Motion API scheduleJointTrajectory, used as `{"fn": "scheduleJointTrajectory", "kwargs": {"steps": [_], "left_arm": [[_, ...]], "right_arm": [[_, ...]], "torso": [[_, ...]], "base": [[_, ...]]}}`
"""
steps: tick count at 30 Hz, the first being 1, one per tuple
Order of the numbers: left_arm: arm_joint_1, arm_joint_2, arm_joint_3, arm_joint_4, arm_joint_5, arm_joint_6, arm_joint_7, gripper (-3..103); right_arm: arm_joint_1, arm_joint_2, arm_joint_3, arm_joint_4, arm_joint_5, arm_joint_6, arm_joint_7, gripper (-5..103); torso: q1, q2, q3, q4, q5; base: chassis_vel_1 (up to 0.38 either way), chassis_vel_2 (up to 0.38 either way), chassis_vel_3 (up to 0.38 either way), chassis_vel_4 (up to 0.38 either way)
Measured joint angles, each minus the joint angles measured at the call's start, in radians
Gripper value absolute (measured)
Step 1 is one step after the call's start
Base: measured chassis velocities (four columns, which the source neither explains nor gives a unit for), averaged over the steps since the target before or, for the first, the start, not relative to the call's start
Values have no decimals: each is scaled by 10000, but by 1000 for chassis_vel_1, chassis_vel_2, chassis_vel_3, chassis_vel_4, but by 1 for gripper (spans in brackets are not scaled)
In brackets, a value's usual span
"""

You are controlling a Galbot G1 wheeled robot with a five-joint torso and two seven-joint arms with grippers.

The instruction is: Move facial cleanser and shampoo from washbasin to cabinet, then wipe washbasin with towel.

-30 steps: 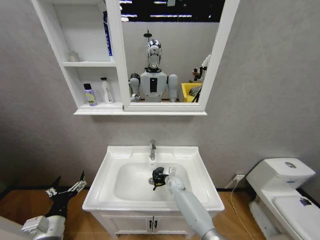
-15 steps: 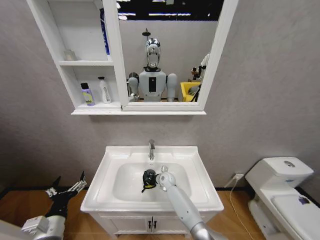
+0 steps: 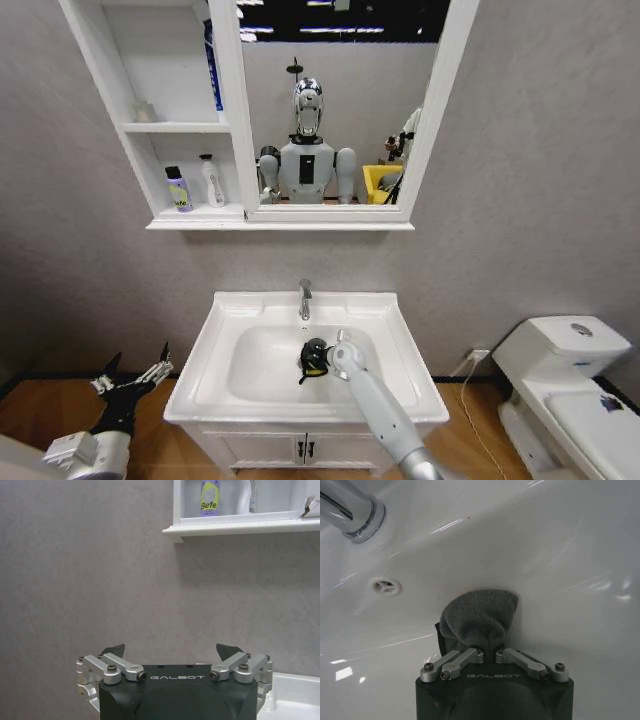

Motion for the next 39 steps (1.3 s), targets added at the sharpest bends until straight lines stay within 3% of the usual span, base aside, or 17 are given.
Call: {"fn": "scheduleJointTrajectory", "kwargs": {"steps": [12,19,22,27,30,32,33,39], "left_arm": [[0,0,0,0,0,1,2,100],[0,0,0,0,0,1,3,100],[0,0,0,0,1,0,4,100],[0,0,-1,0,1,1,3,100],[0,0,1,0,0,0,12,100],[1,-1,-2,1,0,0,6,100],[1,0,-2,0,0,1,5,100],[0,0,-1,0,0,1,4,100]], "right_arm": [[349,1412,-294,-1014,-576,131,-206,5],[430,1488,-243,-1206,-668,171,-216,5],[289,1206,-230,-948,-569,173,-209,5],[-140,451,-95,-181,-335,145,-128,5],[-385,125,62,231,-205,101,-85,5],[-613,-194,297,579,-166,106,1,5],[-729,-290,372,742,-143,103,1,5],[-1162,-717,803,1351,-137,93,10,5]], "torso": [[0,0,0,3,1],[-3,2,-2,2,0],[-2,1,-1,13,7],[1,-1,1,2,3],[-2,0,0,13,12],[-2,0,-2,2,-13],[-1,1,-1,2,6],[-1,0,0,6,6]], "base": [[0,0,0,0],[0,0,0,0],[0,0,0,0],[0,0,0,0],[0,0,0,0],[0,0,0,0],[0,0,0,0],[0,0,0,0]]}}
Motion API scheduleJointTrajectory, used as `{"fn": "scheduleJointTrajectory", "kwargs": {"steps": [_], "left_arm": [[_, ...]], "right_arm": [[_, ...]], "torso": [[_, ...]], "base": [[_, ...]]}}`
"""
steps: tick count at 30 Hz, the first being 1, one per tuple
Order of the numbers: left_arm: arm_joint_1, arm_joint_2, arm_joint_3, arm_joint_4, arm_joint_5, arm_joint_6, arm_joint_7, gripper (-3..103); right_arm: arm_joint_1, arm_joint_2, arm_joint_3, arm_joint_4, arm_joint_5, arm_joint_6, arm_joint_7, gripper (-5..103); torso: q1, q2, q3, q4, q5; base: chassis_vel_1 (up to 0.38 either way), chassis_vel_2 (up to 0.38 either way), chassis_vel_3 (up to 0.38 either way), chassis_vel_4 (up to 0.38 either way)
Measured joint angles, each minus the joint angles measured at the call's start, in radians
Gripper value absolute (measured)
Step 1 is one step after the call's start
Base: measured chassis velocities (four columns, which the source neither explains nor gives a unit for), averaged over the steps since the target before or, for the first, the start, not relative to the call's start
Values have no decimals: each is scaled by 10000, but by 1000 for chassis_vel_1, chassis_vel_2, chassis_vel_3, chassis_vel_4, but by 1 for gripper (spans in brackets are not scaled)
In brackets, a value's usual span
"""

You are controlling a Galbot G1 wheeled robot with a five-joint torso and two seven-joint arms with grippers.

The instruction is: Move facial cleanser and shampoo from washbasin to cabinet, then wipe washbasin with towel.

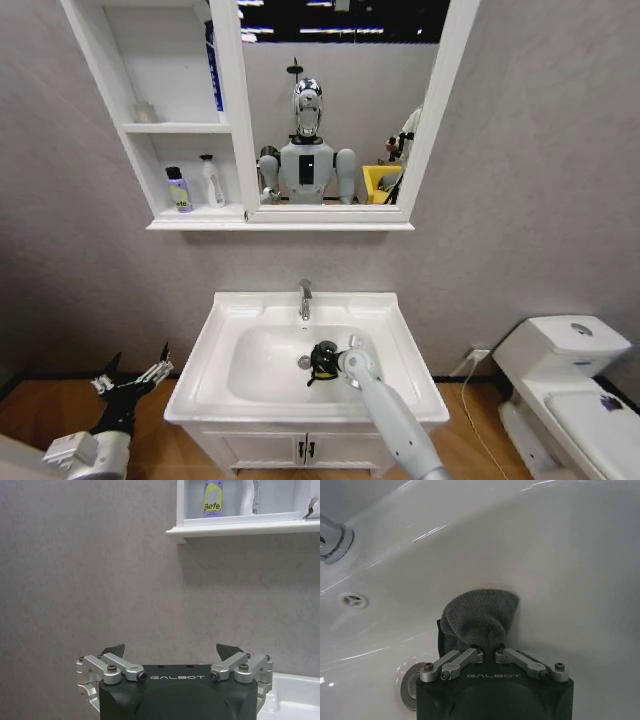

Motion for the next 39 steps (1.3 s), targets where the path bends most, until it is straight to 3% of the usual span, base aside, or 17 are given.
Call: {"fn": "scheduleJointTrajectory", "kwargs": {"steps": [4,8,13,16,17,18,19,20,22,31,36,39], "left_arm": [[0,0,2,0,0,0,-1,100],[0,0,1,0,0,0,-1,100],[0,0,1,1,0,0,-1,100],[2,-4,5,-1,0,0,11,100],[2,-4,5,-1,0,0,11,100],[1,-1,-2,-2,0,-8,-12,100],[1,1,8,0,-1,1,11,100],[-1,3,1,-4,-1,-4,-4,100],[0,0,4,-4,-1,-3,0,100],[0,1,2,-4,0,-2,1,100],[0,1,0,-2,0,-3,1,100],[-1,0,0,-1,0,-2,0,100]], "right_arm": [[-359,-248,264,526,-354,40,-65,5],[-489,-384,493,847,-1946,533,-420,5],[-514,-543,670,1289,-2870,877,-456,5],[-572,-640,842,1515,-4783,2466,-1407,5],[-572,-640,842,1515,-4783,2466,-1407,5],[-512,-746,1117,1538,-5613,3233,-1783,5],[-496,-763,1166,1594,-6076,3642,-2079,5],[-481,-806,1284,1605,-6455,3923,-2254,5],[-381,-868,1509,1632,-6845,4168,-2419,5],[-328,-1162,2038,1289,-6384,4275,-2784,5],[-552,-1246,2138,1658,-5400,3533,-2792,4],[-592,-1297,2224,1725,-5032,3046,-2877,14]], "torso": [[1,0,1,-2,-4],[0,0,1,0,-1],[2,-1,2,0,-3],[-3,-2,4,1,12],[-3,-2,4,1,12],[2,-1,0,-20,-32],[3,-2,2,-21,-18],[3,-2,3,-17,6],[9,-4,3,-9,-5],[3,-3,1,-7,-4],[2,-1,1,-3,-5],[2,-1,1,-4,-3]], "base": [[0,0,0,0],[0,0,0,0],[0,0,0,0],[0,0,0,0],[0,0,0,0],[0,0,0,0],[0,0,0,0],[-54,-41,-27,-33],[-27,-20,-14,-16],[0,0,0,0],[0,0,0,0],[0,0,0,0]]}}
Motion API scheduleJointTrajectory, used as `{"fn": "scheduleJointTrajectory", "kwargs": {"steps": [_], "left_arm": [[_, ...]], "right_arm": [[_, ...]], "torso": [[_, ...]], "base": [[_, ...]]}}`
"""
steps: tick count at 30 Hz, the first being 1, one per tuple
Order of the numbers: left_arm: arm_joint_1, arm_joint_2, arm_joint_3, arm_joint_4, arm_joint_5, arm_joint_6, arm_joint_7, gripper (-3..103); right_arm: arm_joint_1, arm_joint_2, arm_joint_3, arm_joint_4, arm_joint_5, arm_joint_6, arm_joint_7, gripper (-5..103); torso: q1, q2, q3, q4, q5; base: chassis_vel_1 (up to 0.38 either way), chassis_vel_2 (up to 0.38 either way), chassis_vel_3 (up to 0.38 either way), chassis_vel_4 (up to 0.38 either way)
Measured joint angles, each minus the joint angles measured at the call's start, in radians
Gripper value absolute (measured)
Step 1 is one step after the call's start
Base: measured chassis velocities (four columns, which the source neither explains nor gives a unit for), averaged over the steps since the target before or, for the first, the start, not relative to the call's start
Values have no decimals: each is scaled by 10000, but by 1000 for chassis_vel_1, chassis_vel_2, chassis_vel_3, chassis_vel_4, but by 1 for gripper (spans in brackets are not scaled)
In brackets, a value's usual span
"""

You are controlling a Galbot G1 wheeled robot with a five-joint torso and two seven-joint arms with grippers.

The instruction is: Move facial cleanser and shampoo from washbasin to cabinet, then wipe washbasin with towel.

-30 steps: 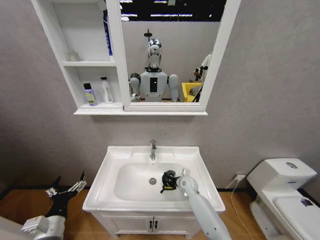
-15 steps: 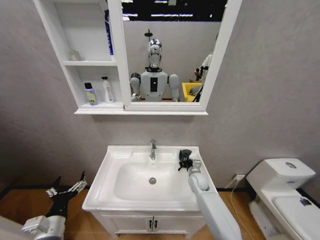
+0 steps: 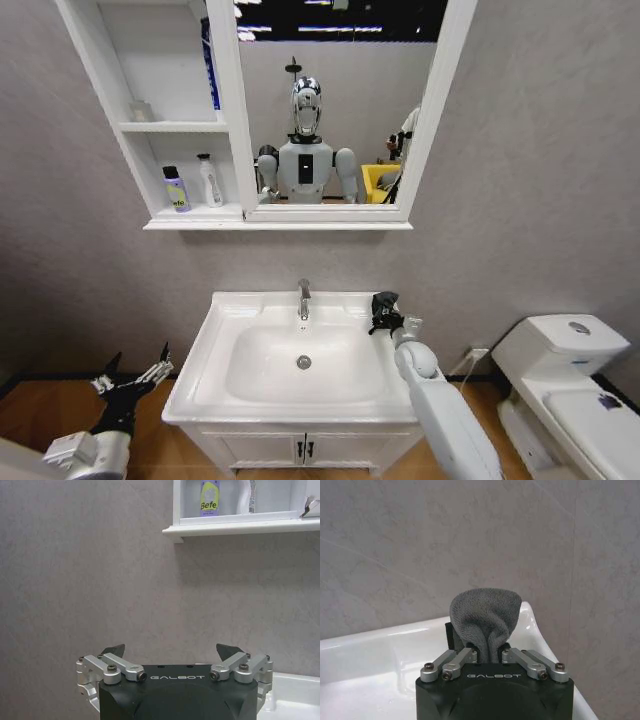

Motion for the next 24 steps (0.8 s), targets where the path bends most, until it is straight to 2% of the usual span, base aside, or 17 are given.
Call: {"fn": "scheduleJointTrajectory", "kwargs": {"steps": [1,5,6,9,10,13,14,16,17,18,22,23,24], "left_arm": [[0,0,0,0,0,0,0,100],[0,1,0,0,0,0,-1,100],[0,1,0,0,0,0,-1,100],[0,0,0,1,0,0,-2,100],[0,0,0,1,0,0,-2,100],[0,1,0,1,0,0,-2,100],[0,1,0,1,0,0,-2,100],[0,0,0,1,1,0,-2,100],[0,0,0,1,1,0,-2,100],[1,0,1,1,1,0,-2,100],[1,0,1,2,0,1,-5,100],[1,0,1,2,0,1,-5,100],[1,0,1,2,0,2,-7,100]], "right_arm": [[0,0,0,0,0,0,0,14],[-69,-284,279,-125,-128,-481,-978,36],[-69,-284,279,-125,-128,-481,-978,36],[110,-479,366,-599,-575,-164,-1913,52],[110,-479,366,-599,-575,-164,-1913,52],[228,-659,292,-793,-722,114,-2152,68],[228,-659,292,-793,-722,114,-2152,68],[292,-717,223,-837,-762,311,-2203,79],[292,-717,223,-837,-762,311,-2203,79],[282,-750,184,-791,-719,354,-2198,85],[-255,-964,203,348,-550,414,-1848,98],[-255,-964,203,348,-550,414,-1848,98],[-673,-1019,362,1181,-544,377,-1598,100]], "torso": [[0,0,0,0,0],[0,0,0,0,0],[0,0,0,0,0],[-2,1,0,1,1],[-2,1,0,1,1],[-1,0,0,1,-1],[-1,0,0,1,-1],[-2,1,0,1,-1],[-2,1,0,1,-1],[-1,0,0,3,-1],[0,0,0,2,0],[0,0,0,2,0],[0,0,0,1,2]], "base": [[0,0,0,0],[0,0,0,0],[0,0,0,0],[0,0,0,0],[0,0,0,0],[0,0,0,0],[0,0,0,0],[0,0,0,0],[0,0,0,0],[0,0,0,0],[0,0,0,0],[0,0,0,0],[0,0,0,0]]}}
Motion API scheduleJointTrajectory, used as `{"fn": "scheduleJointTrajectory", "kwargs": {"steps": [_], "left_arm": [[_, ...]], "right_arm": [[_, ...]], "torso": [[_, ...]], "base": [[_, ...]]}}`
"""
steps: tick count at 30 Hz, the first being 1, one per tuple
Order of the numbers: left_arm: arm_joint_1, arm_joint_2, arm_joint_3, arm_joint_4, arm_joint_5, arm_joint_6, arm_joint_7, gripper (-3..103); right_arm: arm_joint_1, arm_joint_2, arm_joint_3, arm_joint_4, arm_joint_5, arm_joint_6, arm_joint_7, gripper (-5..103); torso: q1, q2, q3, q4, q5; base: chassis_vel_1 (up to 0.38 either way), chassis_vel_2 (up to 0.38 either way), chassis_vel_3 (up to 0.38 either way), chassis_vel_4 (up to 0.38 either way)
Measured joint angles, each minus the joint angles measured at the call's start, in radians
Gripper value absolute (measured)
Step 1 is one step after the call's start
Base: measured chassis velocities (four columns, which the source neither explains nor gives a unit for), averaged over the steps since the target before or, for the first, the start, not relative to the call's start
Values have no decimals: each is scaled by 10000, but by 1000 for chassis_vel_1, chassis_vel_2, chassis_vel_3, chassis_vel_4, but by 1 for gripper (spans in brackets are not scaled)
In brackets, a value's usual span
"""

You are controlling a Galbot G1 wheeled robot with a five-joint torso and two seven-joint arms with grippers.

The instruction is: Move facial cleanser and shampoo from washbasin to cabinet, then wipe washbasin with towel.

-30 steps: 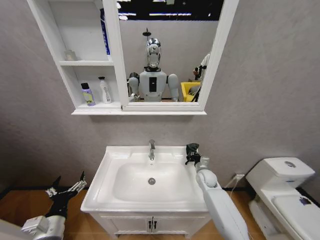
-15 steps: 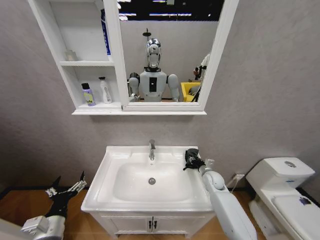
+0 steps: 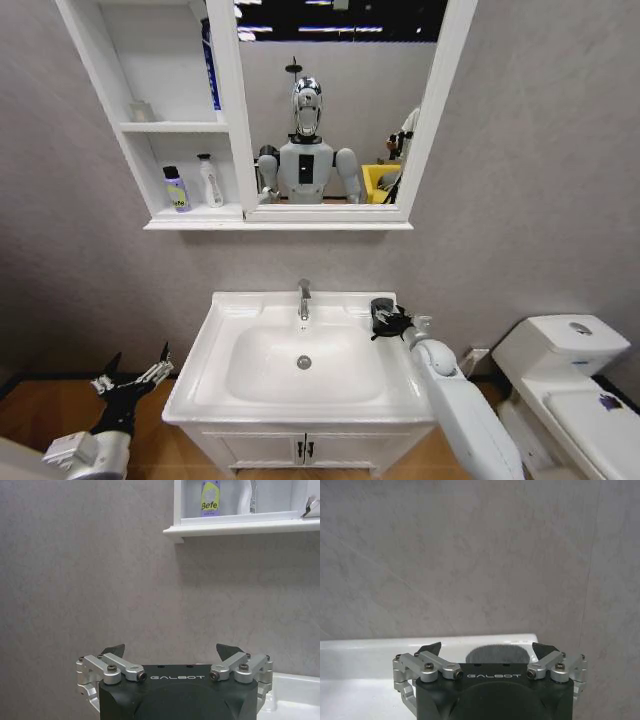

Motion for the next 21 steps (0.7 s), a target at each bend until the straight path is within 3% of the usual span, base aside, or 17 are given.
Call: {"fn": "scheduleJointTrajectory", "kwargs": {"steps": [3,6,7,10,11,13,21], "left_arm": [[0,0,-1,0,0,-1,0,100],[0,0,1,1,0,1,-4,100],[0,0,1,1,0,1,-4,100],[-2,1,-2,0,0,-1,-8,100],[-2,1,-2,0,0,-1,-8,100],[-1,0,0,2,0,0,-4,100],[-1,0,1,0,0,0,-2,100]], "right_arm": [[-1041,17,373,1897,-44,-340,577,100],[-3342,616,975,4738,-847,-612,1395,100],[-3342,616,975,4738,-847,-612,1395,100],[-5667,1410,1165,6837,-2605,-99,1895,100],[-5667,1410,1165,6837,-2605,-99,1895,100],[-7422,2013,976,8200,-3490,-12,2184,100],[-8087,2454,657,8775,-4255,76,2701,100]], "torso": [[1,1,-1,2,-11],[-1,1,-2,-6,3],[-1,1,-2,-6,3],[-5,3,-4,-4,-3],[-5,3,-4,-4,-3],[-6,4,-4,-7,-7],[5,-1,1,3,-2]], "base": [[0,0,0,0],[0,0,0,0],[0,0,0,0],[0,0,0,0],[0,0,0,0],[0,0,0,0],[18,-13,-13,20]]}}
